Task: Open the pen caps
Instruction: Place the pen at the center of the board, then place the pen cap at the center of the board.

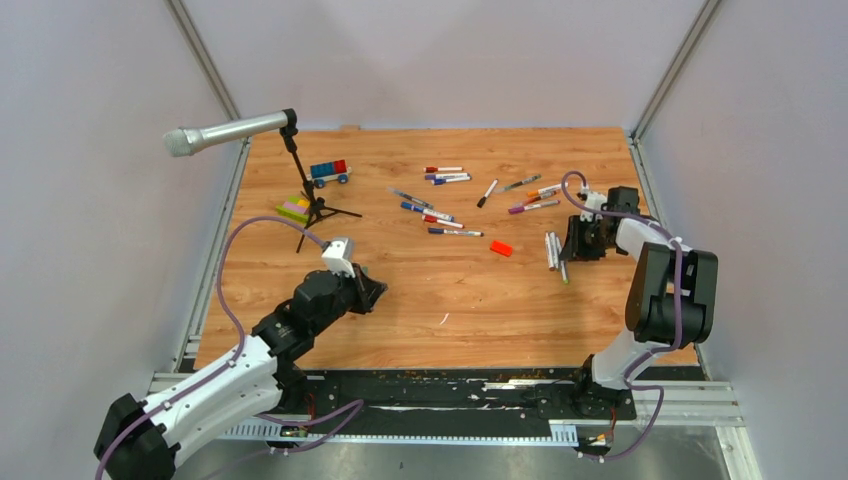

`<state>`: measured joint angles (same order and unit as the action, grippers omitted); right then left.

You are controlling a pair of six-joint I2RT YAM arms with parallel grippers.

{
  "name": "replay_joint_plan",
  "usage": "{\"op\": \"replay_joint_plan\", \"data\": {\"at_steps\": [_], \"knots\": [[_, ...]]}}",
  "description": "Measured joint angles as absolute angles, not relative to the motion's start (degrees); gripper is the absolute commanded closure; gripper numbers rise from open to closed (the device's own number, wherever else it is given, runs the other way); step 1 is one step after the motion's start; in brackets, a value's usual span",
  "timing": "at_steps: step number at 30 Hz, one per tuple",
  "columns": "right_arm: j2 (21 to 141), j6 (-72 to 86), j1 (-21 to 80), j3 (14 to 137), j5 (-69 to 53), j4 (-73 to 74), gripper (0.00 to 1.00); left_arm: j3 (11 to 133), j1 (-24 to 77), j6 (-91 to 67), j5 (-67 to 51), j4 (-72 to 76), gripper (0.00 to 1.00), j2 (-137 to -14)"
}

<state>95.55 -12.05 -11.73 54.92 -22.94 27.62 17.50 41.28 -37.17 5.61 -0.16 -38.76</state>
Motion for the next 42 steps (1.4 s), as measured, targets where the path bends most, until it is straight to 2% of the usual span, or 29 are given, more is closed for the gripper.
{"op": "replay_joint_plan", "data": {"at_steps": [11,20,31,35,42], "knots": [[90.39,-16.75,-13.04,56.31,-30.17,33.10,0.62,21.50,41.28,-36.51,7.29,-6.87,0.99,-47.13],[81.89,-23.27,-13.10,56.75,-38.48,36.86,0.60,35.83,41.28,-30.87,14.70,-13.69,0.97,-67.79],[80.47,-25.26,-13.10,56.75,-42.06,38.26,0.59,45.69,41.28,-24.23,21.76,-16.12,0.93,-86.41],[80.31,-25.61,-13.10,56.75,-42.57,38.65,0.59,47.68,41.28,-23.05,23.00,-16.53,0.87,-90.28],[80.27,-25.67,-13.13,56.75,-43.16,38.81,0.59,48.34,41.23,-21.74,24.64,-17.52,0.72,-92.20]]}}
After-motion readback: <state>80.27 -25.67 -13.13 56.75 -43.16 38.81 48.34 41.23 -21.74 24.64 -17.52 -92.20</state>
